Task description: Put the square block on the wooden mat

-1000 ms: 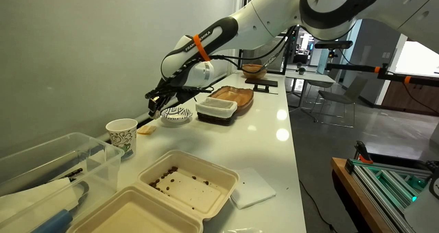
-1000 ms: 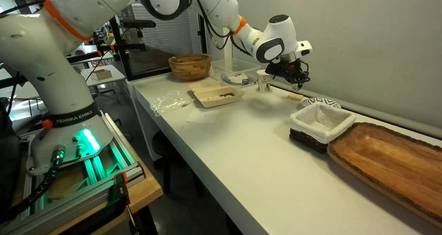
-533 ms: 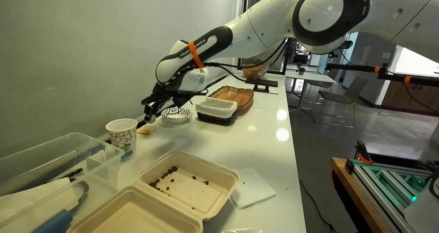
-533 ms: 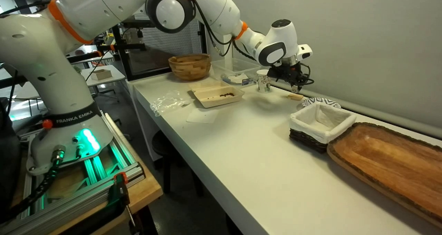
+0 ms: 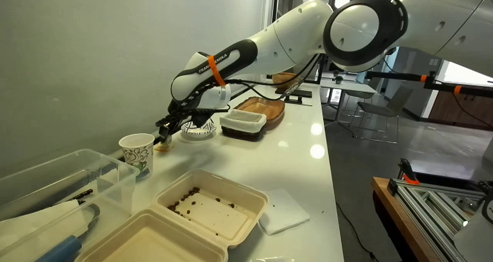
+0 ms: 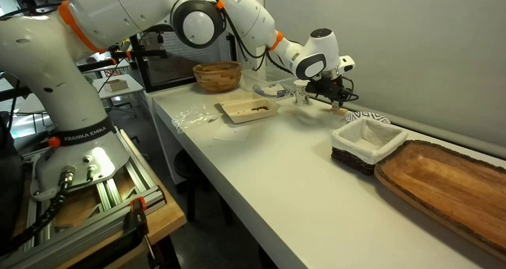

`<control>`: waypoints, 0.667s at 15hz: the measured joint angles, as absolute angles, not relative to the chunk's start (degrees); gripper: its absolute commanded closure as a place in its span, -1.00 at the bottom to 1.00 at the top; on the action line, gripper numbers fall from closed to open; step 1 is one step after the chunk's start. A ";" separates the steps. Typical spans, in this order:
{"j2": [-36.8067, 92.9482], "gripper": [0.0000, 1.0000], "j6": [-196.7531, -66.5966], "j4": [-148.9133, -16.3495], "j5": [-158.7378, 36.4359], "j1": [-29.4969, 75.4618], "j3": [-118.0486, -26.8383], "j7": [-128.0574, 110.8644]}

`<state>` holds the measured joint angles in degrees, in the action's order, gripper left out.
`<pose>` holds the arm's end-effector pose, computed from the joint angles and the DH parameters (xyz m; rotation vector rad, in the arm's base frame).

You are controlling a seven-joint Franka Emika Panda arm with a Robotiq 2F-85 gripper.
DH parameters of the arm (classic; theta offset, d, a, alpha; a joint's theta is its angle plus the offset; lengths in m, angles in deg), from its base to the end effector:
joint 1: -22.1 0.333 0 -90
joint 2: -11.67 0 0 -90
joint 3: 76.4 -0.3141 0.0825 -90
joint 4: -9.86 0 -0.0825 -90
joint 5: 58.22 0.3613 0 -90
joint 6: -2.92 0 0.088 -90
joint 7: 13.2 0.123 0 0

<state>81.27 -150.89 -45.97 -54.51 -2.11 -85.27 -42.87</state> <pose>0.7566 -0.2667 0.1613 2.9887 0.0922 0.8052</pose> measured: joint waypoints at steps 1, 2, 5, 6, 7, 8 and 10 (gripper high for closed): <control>81.60 0.81 -150.54 -45.47 -54.57 -2.11 -85.24 -42.91; 81.84 0.81 -150.11 -45.06 -54.67 -2.10 -85.14 -42.92; 82.40 -0.20 -148.31 -43.80 -54.75 -2.05 -84.74 -42.91; 82.53 -0.33 -147.58 -43.35 -54.78 -2.00 -84.53 -42.91; 82.67 -0.46 -147.25 -42.86 -54.87 -1.92 -84.37 -42.93; 82.79 -0.65 -147.23 -42.43 -54.97 -1.84 -84.28 -42.99; 82.77 -0.92 -147.23 -41.59 -55.04 -1.49 -84.33 -43.67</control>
<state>82.77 -147.23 -41.59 -55.04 -1.49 -84.33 -43.67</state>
